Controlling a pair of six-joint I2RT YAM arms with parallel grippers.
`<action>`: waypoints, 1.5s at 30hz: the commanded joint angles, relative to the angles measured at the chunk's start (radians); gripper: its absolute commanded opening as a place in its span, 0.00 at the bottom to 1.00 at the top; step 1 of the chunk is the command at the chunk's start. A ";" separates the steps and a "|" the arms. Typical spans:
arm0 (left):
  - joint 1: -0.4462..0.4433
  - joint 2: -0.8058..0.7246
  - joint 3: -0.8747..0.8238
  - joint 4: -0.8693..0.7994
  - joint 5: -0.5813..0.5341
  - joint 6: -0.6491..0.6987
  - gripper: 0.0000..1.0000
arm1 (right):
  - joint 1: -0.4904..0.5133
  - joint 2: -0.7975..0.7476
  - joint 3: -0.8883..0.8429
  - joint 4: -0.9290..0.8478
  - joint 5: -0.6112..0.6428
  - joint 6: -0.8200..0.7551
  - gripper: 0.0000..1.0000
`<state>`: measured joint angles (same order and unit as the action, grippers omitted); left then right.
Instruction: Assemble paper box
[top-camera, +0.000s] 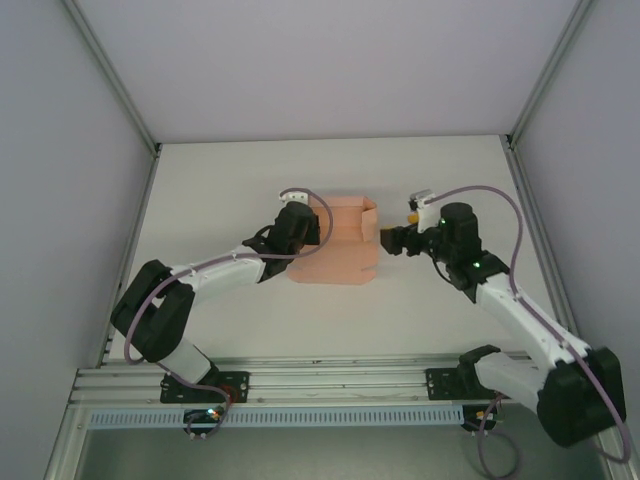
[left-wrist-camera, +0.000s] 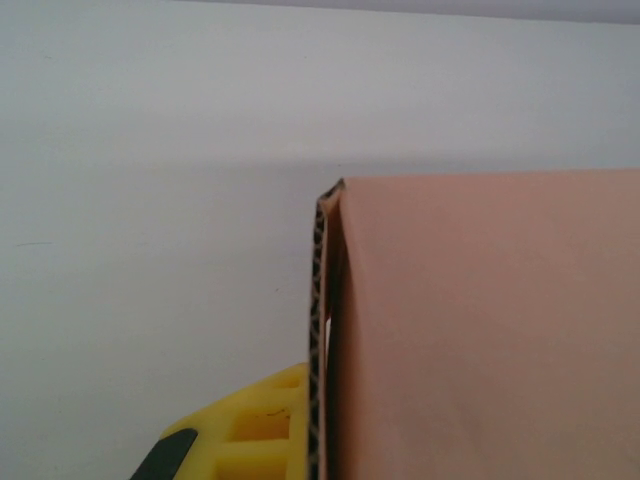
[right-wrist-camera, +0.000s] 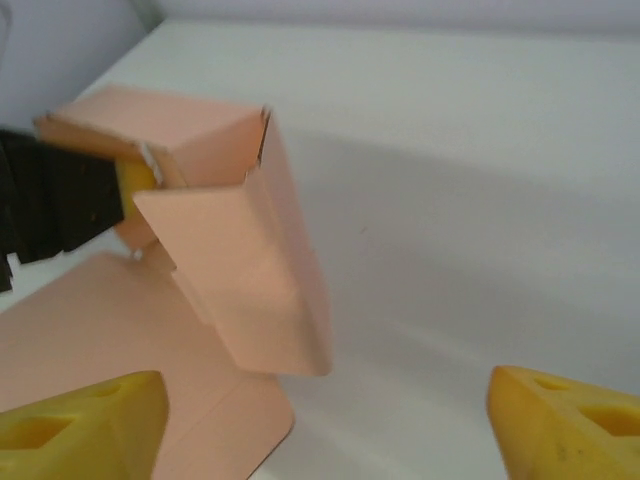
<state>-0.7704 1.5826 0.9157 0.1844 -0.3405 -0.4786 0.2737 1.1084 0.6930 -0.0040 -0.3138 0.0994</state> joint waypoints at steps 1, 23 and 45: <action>0.005 -0.037 0.002 0.029 0.025 0.012 0.00 | 0.000 0.105 0.063 0.027 -0.147 -0.035 0.76; -0.027 -0.023 0.040 -0.009 -0.021 0.024 0.00 | 0.178 0.422 0.233 0.176 0.360 0.095 0.26; -0.045 -0.017 0.107 -0.152 -0.157 -0.094 0.00 | 0.290 0.632 0.504 -0.413 1.338 0.349 0.00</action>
<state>-0.8291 1.5776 0.9958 0.0948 -0.4160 -0.5186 0.6277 1.6890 1.1870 -0.1883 0.6792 0.4236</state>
